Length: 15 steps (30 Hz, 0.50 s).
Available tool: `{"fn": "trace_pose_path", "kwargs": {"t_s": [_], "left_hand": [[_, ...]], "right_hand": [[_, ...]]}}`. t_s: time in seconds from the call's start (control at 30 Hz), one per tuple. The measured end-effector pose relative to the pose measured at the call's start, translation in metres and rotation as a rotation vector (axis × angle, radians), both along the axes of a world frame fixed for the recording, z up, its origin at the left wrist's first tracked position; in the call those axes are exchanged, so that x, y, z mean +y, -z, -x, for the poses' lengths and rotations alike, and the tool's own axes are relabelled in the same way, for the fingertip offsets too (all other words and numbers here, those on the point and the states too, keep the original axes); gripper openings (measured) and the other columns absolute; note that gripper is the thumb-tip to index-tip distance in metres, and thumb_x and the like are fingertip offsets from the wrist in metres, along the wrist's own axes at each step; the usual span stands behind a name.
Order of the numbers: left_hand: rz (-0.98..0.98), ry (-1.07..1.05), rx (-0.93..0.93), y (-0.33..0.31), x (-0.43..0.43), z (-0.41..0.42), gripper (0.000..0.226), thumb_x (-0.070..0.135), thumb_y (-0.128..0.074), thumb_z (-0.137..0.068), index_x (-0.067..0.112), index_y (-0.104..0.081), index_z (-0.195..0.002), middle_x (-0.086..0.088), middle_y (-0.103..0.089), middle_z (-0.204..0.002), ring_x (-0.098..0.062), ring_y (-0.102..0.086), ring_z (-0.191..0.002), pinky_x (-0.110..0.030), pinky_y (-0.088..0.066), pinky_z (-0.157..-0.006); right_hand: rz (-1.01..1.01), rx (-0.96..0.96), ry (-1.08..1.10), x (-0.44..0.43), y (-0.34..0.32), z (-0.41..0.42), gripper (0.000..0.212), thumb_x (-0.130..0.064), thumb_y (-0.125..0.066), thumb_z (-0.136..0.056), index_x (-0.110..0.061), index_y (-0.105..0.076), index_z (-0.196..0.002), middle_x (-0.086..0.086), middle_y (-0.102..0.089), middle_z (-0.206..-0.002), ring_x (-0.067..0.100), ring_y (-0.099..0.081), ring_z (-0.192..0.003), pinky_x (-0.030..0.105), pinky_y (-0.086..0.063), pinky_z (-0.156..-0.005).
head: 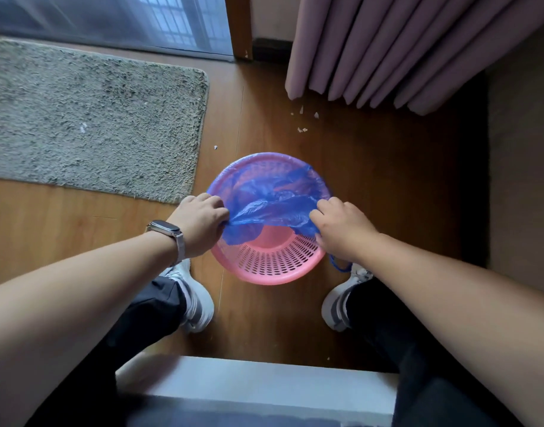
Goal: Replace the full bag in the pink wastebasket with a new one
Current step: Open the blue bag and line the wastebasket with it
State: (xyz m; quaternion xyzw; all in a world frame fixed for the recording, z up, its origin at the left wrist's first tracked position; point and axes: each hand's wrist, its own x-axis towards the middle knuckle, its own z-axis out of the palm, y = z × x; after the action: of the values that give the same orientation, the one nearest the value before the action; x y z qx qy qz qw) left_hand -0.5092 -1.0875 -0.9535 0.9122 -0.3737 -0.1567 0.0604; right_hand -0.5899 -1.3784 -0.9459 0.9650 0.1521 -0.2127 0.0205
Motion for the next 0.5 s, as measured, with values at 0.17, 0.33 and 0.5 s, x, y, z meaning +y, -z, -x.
{"fn": "trace_pose_path", "kwargs": {"t_s": [0.17, 0.33, 0.5], "left_hand": [[0.084, 0.007, 0.105, -0.02, 0.011, 0.02, 0.021, 0.03, -0.048, -0.079, 0.021, -0.066, -0.073, -0.001, -0.064, -0.075, -0.029, -0.064, -0.07, -0.034, -0.043, -0.064], [-0.17, 0.16, 0.191, -0.025, 0.019, 0.04, 0.028, 0.045, -0.051, -0.084, 0.025, -0.06, -0.101, 0.004, -0.062, -0.1, -0.021, -0.062, -0.097, -0.034, -0.04, -0.079], [-0.426, 0.247, 0.105, -0.01, 0.019, 0.055, 0.059, 0.057, -0.064, -0.076, 0.024, -0.045, -0.121, 0.001, -0.048, -0.117, -0.021, -0.05, -0.108, -0.035, -0.041, -0.084]], "right_hand": [[-0.072, 0.075, 0.019, 0.0, -0.026, 0.015, 0.012, -0.031, -0.055, -0.084, -0.02, -0.056, -0.087, 0.003, -0.062, -0.096, 0.027, -0.058, -0.089, 0.033, -0.036, -0.068], [-0.2, 0.235, 0.135, 0.007, -0.037, 0.04, 0.017, -0.035, -0.056, -0.081, -0.024, -0.046, -0.076, 0.0, -0.064, -0.089, 0.026, -0.058, -0.08, 0.03, -0.035, -0.061], [-0.225, 0.267, 0.072, 0.011, -0.019, 0.051, 0.017, -0.035, -0.055, -0.083, -0.027, -0.041, -0.078, 0.0, -0.057, -0.094, 0.023, -0.057, -0.088, 0.03, -0.038, -0.064]]}}
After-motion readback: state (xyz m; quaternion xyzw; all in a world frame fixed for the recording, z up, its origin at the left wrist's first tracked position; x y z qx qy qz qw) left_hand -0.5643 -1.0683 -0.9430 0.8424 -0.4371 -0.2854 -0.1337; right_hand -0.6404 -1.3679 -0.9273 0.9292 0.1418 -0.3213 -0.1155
